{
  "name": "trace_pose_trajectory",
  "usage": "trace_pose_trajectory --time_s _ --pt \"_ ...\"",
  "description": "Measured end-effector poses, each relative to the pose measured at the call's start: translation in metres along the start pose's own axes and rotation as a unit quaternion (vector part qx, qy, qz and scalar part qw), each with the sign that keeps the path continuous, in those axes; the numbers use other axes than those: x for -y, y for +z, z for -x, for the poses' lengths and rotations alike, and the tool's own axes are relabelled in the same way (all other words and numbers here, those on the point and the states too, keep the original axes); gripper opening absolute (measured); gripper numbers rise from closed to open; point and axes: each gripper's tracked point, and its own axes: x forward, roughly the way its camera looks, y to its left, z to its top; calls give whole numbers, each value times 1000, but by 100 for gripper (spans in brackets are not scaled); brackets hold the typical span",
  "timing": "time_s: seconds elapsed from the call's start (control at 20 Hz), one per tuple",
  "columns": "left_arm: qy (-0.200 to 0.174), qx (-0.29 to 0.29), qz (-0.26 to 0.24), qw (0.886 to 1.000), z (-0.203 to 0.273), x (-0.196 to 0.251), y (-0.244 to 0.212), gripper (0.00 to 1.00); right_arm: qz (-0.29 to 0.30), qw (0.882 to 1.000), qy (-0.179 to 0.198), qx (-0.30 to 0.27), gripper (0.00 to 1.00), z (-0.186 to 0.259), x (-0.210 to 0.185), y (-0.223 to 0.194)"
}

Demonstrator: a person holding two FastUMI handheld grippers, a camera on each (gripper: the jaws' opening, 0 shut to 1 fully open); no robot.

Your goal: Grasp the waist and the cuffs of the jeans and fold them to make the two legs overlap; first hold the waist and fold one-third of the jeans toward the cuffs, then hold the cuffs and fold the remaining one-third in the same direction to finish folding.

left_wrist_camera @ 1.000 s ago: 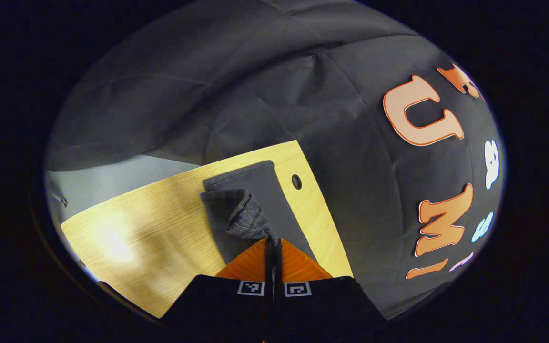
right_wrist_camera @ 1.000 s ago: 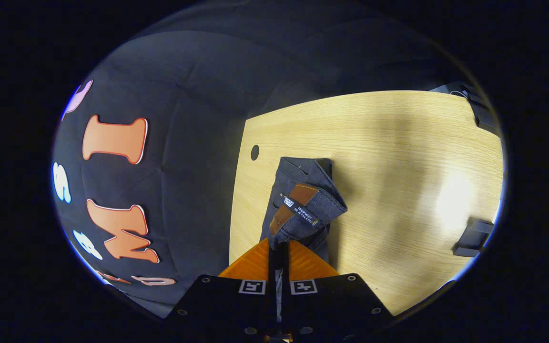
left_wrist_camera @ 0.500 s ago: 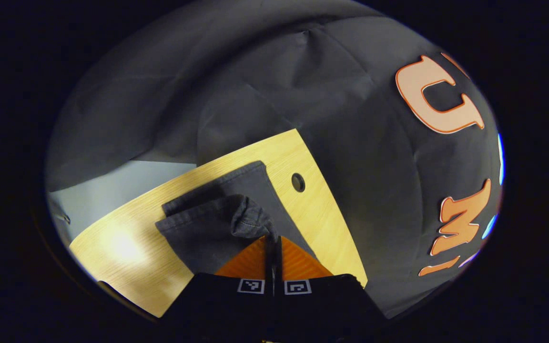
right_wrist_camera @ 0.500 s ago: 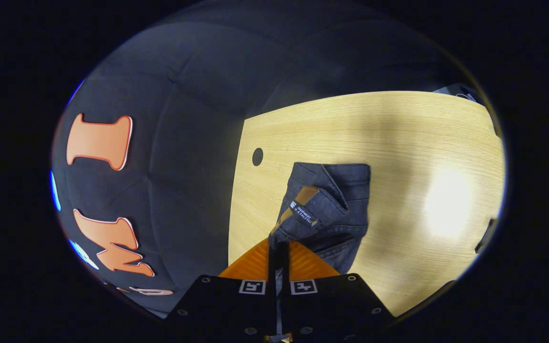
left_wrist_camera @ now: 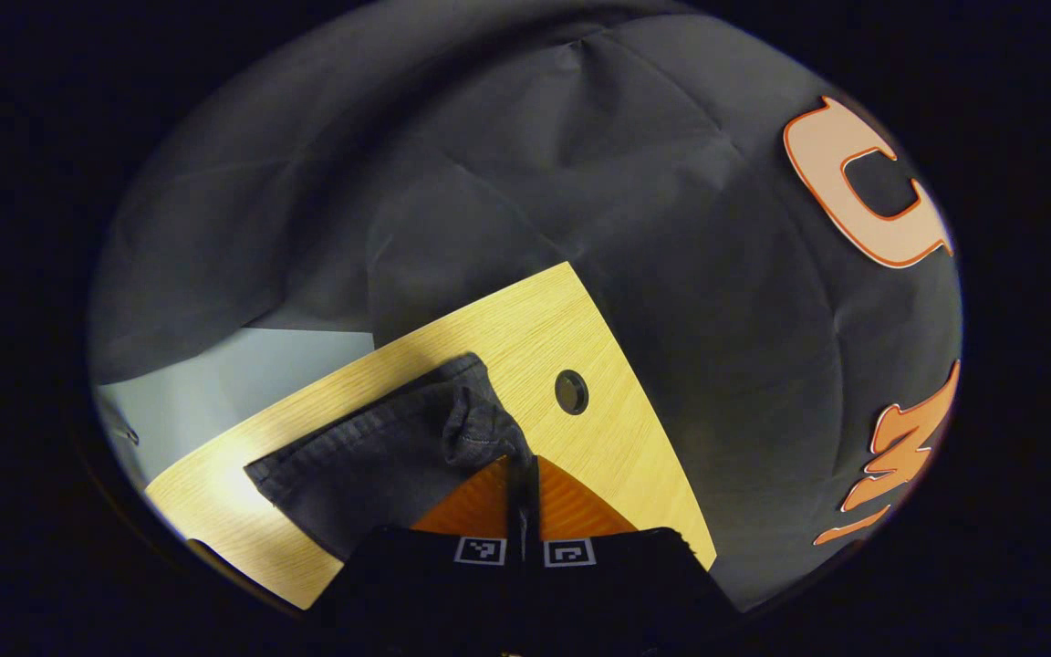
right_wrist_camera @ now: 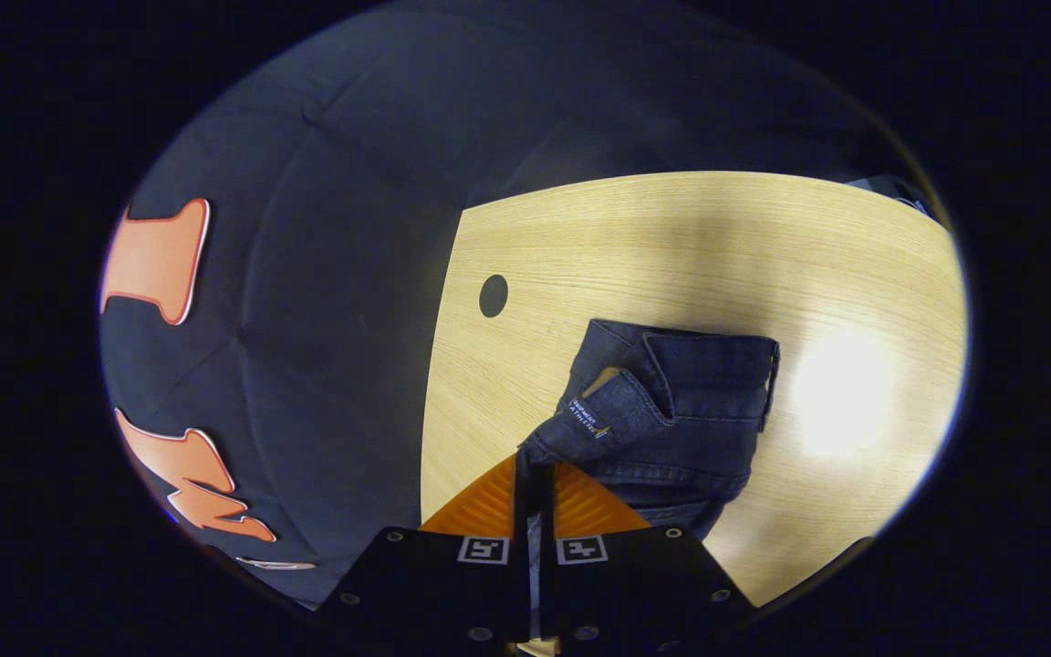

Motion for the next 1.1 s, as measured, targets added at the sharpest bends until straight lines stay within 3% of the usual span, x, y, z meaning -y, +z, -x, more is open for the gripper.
trace_pose_trajectory --time_s 0.2,0.25,0.35,0.4,0.5,0.55,0.7,0.75,0.8,0.85,0.9,1.1 --pt "43 -8 -21 999 -7 -1 -2 2 -12 1000 -28 -8 6 -16 -6 0" --pt "46 -9 -25 999 -19 0 -5 8 -18 1000 -21 -12 7 -15 -11 -2" --pt "26 1 -25 999 -11 12 -1 15 -9 1000 -7 -2 22 -11 -16 5" --pt "18 8 -26 999 -14 17 1 22 -7 1000 2 2 36 -4 -21 8" --pt "13 13 -24 1000 -4 20 2 60 1 1000 7 6 42 5 -20 11" --pt "8 11 -19 1000 5 21 -2 80 13 1000 2 7 57 9 -14 11" --pt "8 25 -47 999 29 24 -6 82 72 997 -40 3 73 19 16 1" --pt "8 34 -67 997 41 26 -6 91 89 995 -51 2 76 22 28 0" --pt "3 39 -88 995 52 34 -9 87 101 993 -68 1 86 24 40 -2" --pt "-3 48 -108 993 66 41 -12 96 112 991 -79 3 89 27 50 0" --pt "-12 59 -130 990 76 49 -13 96 118 989 -92 4 93 32 61 2" --pt "-30 106 -232 967 107 82 -21 96 127 985 -119 -5 94 26 88 1"
